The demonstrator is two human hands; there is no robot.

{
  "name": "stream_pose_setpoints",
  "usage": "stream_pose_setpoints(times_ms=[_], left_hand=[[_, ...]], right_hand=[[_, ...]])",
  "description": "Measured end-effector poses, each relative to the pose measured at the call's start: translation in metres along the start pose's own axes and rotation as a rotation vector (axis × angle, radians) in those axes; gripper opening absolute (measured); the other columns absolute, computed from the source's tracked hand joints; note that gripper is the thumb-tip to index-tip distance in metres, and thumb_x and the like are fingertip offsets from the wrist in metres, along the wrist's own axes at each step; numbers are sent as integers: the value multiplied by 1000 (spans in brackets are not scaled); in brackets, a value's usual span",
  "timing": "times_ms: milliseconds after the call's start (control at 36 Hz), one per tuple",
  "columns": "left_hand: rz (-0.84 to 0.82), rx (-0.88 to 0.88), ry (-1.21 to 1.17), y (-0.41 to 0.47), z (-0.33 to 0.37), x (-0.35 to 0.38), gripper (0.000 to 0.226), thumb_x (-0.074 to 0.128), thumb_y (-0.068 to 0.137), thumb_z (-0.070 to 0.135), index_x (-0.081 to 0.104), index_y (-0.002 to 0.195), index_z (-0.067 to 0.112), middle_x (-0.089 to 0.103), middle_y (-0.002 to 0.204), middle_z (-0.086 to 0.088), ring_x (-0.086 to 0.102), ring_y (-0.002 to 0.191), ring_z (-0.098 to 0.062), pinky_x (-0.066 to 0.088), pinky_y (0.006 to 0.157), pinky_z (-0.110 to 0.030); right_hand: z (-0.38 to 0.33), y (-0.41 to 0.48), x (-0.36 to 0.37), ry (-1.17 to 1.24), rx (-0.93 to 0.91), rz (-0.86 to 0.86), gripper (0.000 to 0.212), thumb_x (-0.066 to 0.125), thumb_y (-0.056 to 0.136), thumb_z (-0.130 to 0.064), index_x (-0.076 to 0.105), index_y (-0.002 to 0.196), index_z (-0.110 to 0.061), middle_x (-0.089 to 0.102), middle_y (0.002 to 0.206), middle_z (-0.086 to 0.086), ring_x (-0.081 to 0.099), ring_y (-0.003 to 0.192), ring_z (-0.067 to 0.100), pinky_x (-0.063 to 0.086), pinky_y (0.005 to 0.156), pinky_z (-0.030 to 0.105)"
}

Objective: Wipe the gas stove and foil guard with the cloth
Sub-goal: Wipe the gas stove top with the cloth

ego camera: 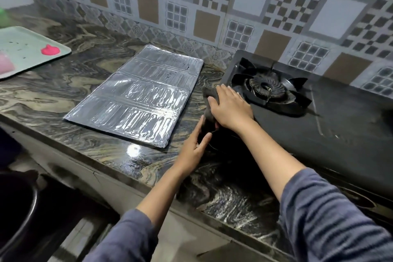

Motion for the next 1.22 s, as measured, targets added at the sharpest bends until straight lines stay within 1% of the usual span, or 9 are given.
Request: stream_pose_setpoints(times_ms=[167, 333, 472, 556, 639, 750, 833, 1000, 1222], left_hand=[[25, -44, 14, -3, -1, 1, 58, 47, 95, 30, 23, 147, 21, 28, 153, 8, 25, 139, 2, 20, 117, -24], [55, -73, 19, -7, -1, 0, 63, 45, 88, 47, 23, 145, 31, 32, 150, 11, 31, 137, -2, 26, 117, -37], [68, -113, 27, -8, -1, 0, 79, 46, 81, 57, 18, 147, 24, 27, 154, 2, 26, 141, -8, 23, 118, -40], [60, -132, 32, -9, 1, 0, 74, 46, 85, 52, 19, 147, 22, 27, 154, 1, 26, 141, -9, 23, 118, -39], [43, -133, 16, -9, 0, 0, 58, 46, 94, 38, 23, 145, 23, 32, 151, 1, 30, 138, -8, 25, 117, -37], [24, -137, 40, -6, -6, -3, 67, 49, 85, 52, 29, 143, 24, 36, 148, 5, 34, 136, -8, 29, 116, -37], [0, -149, 33, -6, -6, -5, 63, 51, 89, 46, 29, 144, 22, 35, 150, 0, 34, 136, -9, 29, 116, -38], [-68, -102, 12, -4, 3, -8, 54, 51, 93, 29, 31, 142, 24, 36, 148, 5, 35, 136, -10, 30, 115, -36], [-214, -22, -7, 3, 18, -11, 54, 51, 94, 18, 30, 144, 20, 40, 146, 3, 37, 129, -2, 33, 103, -9]], right_hand=[[-16, 2, -1, -8, -186, -9, 51, 29, 98, -41, 31, 145, -22, 20, 157, -5, 11, 146, 12, 11, 118, 34], [-35, -13, -1, -75, -412, 66, 42, 38, 95, -36, 47, 135, -24, 35, 150, -7, 23, 142, 12, 21, 115, 32], [-36, -28, -1, -152, -509, 128, 43, 41, 95, -37, 44, 137, -24, 34, 151, -4, 25, 142, 14, 20, 114, 32], [-32, -36, 1, -184, -539, 177, 47, 43, 94, -37, 41, 139, -23, 32, 152, -1, 27, 142, 17, 21, 115, 34], [-24, -41, 3, -210, -522, 218, 52, 45, 93, -39, 37, 142, -23, 32, 152, 0, 30, 141, 19, 24, 114, 37], [-10, -51, 1, -247, -421, 300, 57, 35, 89, -48, 39, 141, -25, 44, 145, 1, 44, 133, 20, 35, 108, 36], [2, -59, -1, -271, -332, 386, 59, 34, 86, -50, 47, 136, -23, 54, 137, 2, 54, 123, 20, 44, 100, 36], [16, -72, -4, -294, -191, 531, 55, 36, 90, -50, 49, 134, -20, 56, 135, 5, 56, 122, 22, 44, 101, 38], [19, -85, -10, -214, -13, 699, 41, 38, 96, -37, 59, 125, -18, 62, 128, 0, 60, 116, 17, 45, 99, 32]])
Point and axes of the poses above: each hand's wrist, its own y-axis towards the middle knuckle, its own x-axis out of the palm, z = x × y, the point moved 9 cm from there along y, towards the middle knuckle
